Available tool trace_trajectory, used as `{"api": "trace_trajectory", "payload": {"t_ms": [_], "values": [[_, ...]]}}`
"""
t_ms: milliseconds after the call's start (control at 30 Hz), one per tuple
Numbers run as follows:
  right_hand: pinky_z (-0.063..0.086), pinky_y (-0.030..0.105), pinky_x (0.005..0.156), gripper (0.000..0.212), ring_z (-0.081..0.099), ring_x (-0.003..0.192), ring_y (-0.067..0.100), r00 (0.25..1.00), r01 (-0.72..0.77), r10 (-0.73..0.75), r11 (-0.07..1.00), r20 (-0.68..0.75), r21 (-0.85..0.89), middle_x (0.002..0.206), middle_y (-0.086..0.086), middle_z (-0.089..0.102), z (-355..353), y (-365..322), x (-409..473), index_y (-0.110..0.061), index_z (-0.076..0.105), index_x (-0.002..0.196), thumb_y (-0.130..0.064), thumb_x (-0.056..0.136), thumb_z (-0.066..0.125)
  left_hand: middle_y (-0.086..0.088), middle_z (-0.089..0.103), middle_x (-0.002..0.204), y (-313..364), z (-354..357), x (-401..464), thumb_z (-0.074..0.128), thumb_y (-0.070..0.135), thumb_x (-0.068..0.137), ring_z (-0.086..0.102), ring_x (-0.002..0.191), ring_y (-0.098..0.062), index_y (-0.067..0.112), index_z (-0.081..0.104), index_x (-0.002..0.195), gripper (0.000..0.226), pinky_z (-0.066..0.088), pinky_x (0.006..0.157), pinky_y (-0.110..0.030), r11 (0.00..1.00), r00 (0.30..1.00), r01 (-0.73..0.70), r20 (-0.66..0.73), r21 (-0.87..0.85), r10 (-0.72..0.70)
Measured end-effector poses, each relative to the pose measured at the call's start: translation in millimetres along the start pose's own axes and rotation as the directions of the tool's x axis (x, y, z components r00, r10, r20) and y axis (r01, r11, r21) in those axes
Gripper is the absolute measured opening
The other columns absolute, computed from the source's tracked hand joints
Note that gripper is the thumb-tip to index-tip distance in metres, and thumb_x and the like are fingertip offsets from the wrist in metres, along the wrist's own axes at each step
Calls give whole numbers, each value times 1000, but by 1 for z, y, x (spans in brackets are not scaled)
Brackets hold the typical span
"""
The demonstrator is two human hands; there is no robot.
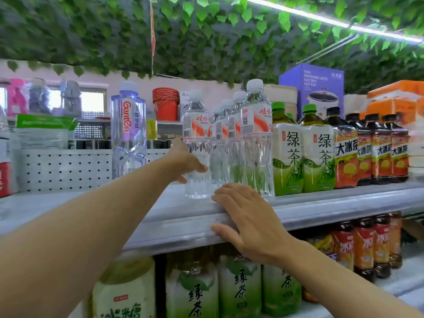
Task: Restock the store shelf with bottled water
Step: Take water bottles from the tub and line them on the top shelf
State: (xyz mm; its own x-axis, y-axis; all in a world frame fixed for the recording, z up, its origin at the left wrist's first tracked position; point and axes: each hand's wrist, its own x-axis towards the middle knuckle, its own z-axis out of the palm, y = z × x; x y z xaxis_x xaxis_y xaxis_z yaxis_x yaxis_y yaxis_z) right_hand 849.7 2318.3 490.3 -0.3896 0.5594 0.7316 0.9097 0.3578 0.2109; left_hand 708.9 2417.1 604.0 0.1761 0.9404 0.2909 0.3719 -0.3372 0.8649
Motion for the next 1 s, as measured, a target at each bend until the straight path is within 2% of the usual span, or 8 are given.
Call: {"api": "trace_trajectory", "payload": {"t_ms": [100, 200, 500, 600, 733, 833, 900, 1000], "values": [[28, 30, 104, 54, 47, 117, 18, 998, 60, -60, 998, 15, -23, 120, 0, 59, -2, 3, 5, -15, 57, 115, -58, 91, 33, -22, 34, 145, 0, 5, 23, 72, -3, 77, 41, 128, -43, 11, 14, 141, 88, 48, 90, -53, 997, 998, 59, -16, 50, -58], [27, 31, 104, 53, 48, 116, 19, 992, 127, -127, 992, 8, -24, 116, 1, 60, -2, 8, 9, -14, 58, 110, -57, 91, 33, -23, 37, 143, 0, 10, 44, 73, 0, 77, 45, 124, -43, 11, 13, 141, 88, 51, 77, -45, 986, 995, 98, -44, 136, -93], [23, 34, 108, 56, 46, 120, 18, 988, 146, -146, 989, 43, -3, 120, -2, 58, 0, 14, 13, -20, 55, 112, -62, 91, 25, -24, 33, 145, -10, 22, 95, 73, 6, 79, 46, 123, -43, 12, -6, 147, 105, 53, 78, -41, 969, 988, 147, -74, 197, -135], [22, 32, 109, 53, 45, 122, 17, 988, 145, -145, 989, 57, 0, 120, -3, 57, 1, 15, 13, -21, 54, 111, -62, 91, 29, -21, 34, 145, -14, 26, 107, 71, 7, 80, 47, 122, -41, 12, 0, 147, 97, 52, 74, -39, 970, 992, 121, -65, 209, -110], [23, 33, 110, 50, 44, 124, 18, 987, 156, -156, 988, 39, -1, 119, -3, 57, 2, 16, 13, -19, 55, 110, -60, 90, 34, -19, 35, 145, -18, 30, 115, 58, 14, 92, 45, 125, -38, 7, 9, 144, 72, 47, 97, -45, 973, 986, 164, -34, 162, -160], [25, 34, 109, 49, 44, 124, 19, 987, 157, -157, 988, 36, 6, 120, -3, 57, 2, 16, 12, -19, 54, 109, -60, 91, 34, -22, 42, 139, -21, 27, 114, 68, 1, 81, 52, 117, -38, 7, 16, 144, 82, 54, 87, -42, 950, 987, 154, 0, 271, -160], [27, 35, 108, 49, 44, 123, 19, 987, 154, -154, 988, 37, 6, 120, -2, 57, 2, 15, 13, -19, 55, 109, -60, 91, 34, -21, 49, 133, -22, 26, 117, 70, 2, 79, 57, 110, -37, 6, 30, 138, 71, 56, 80, -39, 937, 987, 144, 17, 318, -157], [27, 34, 108, 50, 43, 123, 18, 987, 151, -151, 988, 46, 4, 121, -3, 56, 1, 15, 13, -19, 55, 109, -60, 91, 34, -23, 52, 128, -22, 28, 123, 71, 6, 80, 60, 107, -37, 4, 37, 125, 57, 55, 86, -42, 916, 988, 148, -5, 373, -157]]}}
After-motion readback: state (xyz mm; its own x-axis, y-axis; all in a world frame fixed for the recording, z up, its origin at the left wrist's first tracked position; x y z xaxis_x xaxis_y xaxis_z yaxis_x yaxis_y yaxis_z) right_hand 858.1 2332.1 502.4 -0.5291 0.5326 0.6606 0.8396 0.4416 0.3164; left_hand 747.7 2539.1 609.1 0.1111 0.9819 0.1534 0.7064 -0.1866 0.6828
